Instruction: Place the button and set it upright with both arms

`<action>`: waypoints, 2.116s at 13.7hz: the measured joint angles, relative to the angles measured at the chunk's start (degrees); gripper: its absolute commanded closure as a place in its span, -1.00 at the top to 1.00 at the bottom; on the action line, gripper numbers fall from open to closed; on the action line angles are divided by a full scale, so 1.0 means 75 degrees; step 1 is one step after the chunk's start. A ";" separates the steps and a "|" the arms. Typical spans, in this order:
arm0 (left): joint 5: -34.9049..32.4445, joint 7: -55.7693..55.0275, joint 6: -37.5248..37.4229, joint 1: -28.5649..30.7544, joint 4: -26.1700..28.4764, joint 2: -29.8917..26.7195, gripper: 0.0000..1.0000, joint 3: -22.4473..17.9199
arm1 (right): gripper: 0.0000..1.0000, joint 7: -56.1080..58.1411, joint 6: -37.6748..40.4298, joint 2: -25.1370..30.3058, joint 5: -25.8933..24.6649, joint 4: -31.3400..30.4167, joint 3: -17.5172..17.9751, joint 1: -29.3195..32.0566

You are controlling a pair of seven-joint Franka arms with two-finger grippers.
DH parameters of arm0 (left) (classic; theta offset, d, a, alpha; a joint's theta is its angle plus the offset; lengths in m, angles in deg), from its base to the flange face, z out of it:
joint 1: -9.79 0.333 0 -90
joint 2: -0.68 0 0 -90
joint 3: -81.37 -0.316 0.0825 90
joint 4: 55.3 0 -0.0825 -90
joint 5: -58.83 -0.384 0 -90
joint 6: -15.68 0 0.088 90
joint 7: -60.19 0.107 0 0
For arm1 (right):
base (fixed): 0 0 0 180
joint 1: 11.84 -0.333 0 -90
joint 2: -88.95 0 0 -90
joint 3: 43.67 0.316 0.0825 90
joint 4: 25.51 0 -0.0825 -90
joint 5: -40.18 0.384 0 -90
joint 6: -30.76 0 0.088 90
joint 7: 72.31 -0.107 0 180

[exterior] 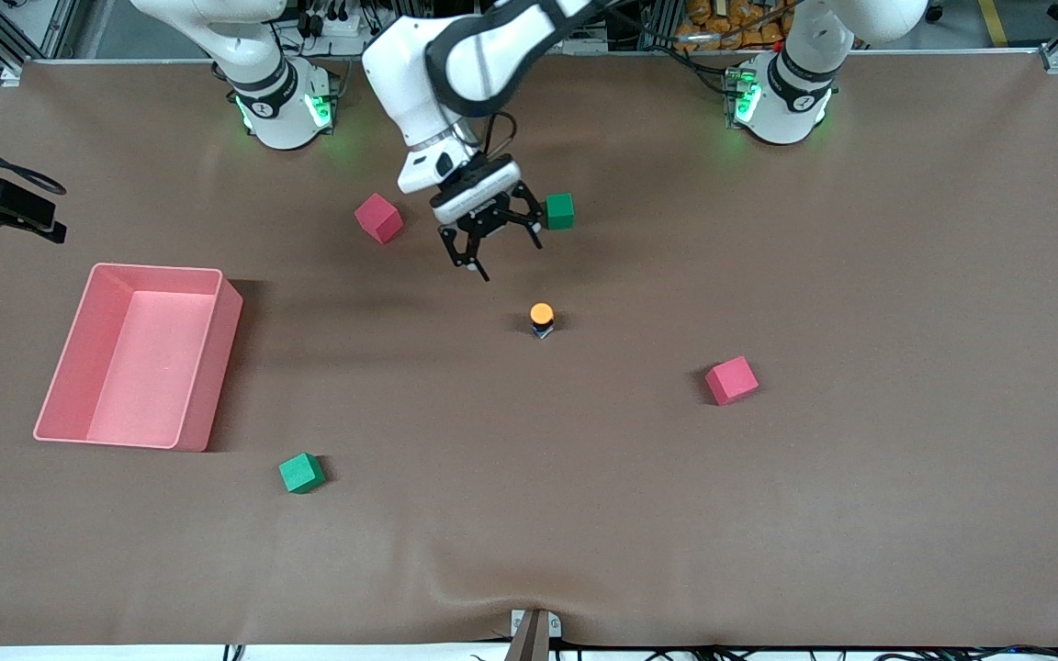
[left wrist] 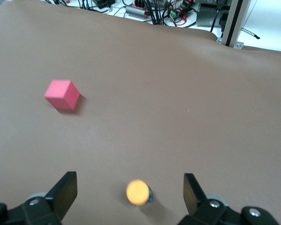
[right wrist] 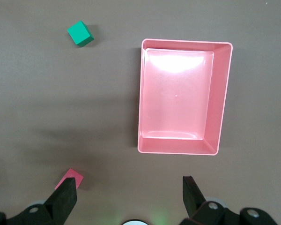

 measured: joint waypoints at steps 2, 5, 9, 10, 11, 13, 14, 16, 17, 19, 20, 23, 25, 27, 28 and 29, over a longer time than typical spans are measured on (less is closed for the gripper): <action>0.0297 0.0956 -0.0002 0.0629 0.0012 -0.0515 1.00 0.0004 | 1.00 0.0000 -0.0004 -0.0001 0.0000 0.0003 0.0005 -0.0001; 0.0394 0.1532 0.0000 0.1143 0.0084 -0.0676 1.00 0.0047 | 1.00 0.0000 -0.0032 -0.0002 0.0003 0.0004 0.0005 0.0000; 0.0540 0.2451 0.0094 0.1735 0.0095 -0.0712 1.00 0.0123 | 1.00 0.0000 -0.0040 -0.0002 0.0003 0.0005 0.0002 0.0003; 0.0689 0.2713 0.0239 0.2096 0.0089 -0.0740 1.00 0.0248 | 1.00 0.0000 -0.0043 -0.0002 0.0003 0.0005 0.0003 0.0003; 0.0794 0.3007 0.0410 0.2525 0.0079 -0.0775 1.00 0.0433 | 1.00 0.0000 -0.0047 -0.0003 0.0003 0.0005 0.0004 0.0003; 0.0883 0.3641 0.0603 0.3688 0.0059 -0.0907 1.00 0.1220 | 1.00 0.0000 -0.0054 -0.0002 0.0005 0.0007 0.0007 0.0003; 0.0907 0.3979 0.0621 0.4534 0.0056 -0.0983 1.00 0.1917 | 1.00 0.0000 -0.0063 -0.0003 0.0005 0.0008 0.0007 0.0003; 0.0963 0.4714 0.0638 0.6128 0.0052 -0.1093 1.00 0.3156 | 1.00 0.0000 -0.0093 -0.0003 0.0004 0.0019 0.0002 0.0007; 0.1134 0.5081 0.0660 0.6635 0.0047 -0.1163 1.00 0.3432 | 1.00 0.0000 -0.0102 -0.0002 0.0004 0.0032 0.0001 0.0008; 0.1967 0.5582 0.0671 0.7149 0.0041 -0.1388 1.00 0.3504 | 1.00 0.0000 -0.0126 -0.0002 0.0004 0.0050 0.0001 0.0008; 0.2544 0.5852 0.0666 0.7401 0.0045 -0.1518 1.00 0.3505 | 1.00 0.0000 -0.0146 -0.0003 0.0005 0.0051 0.0002 0.0009; 0.3529 0.6967 0.0512 0.7973 0.0059 -0.1832 1.00 0.3301 | 1.00 0.0000 -0.0164 -0.0003 0.0005 0.0051 0.0001 0.0009; 0.3716 0.7378 -0.0105 0.7971 0.0064 -0.2091 1.00 0.3120 | 1.00 0.0000 -0.0159 -0.0004 0.0005 0.0048 0.0001 0.0010; 0.3852 0.7491 -0.0779 0.7779 0.0081 -0.2459 1.00 0.2981 | 1.00 0.0000 -0.0146 -0.0007 0.0005 0.0046 0.0001 0.0010; 0.4154 0.7698 -0.1025 0.7664 0.0105 -0.2673 1.00 0.2776 | 1.00 -0.0001 -0.0144 -0.0013 0.0005 0.0044 0.0000 0.0011; 0.4512 0.8055 -0.1183 0.7586 0.0166 -0.2905 1.00 0.2478 | 1.00 -0.0001 -0.0144 -0.0023 0.0005 0.0042 0.0001 0.0011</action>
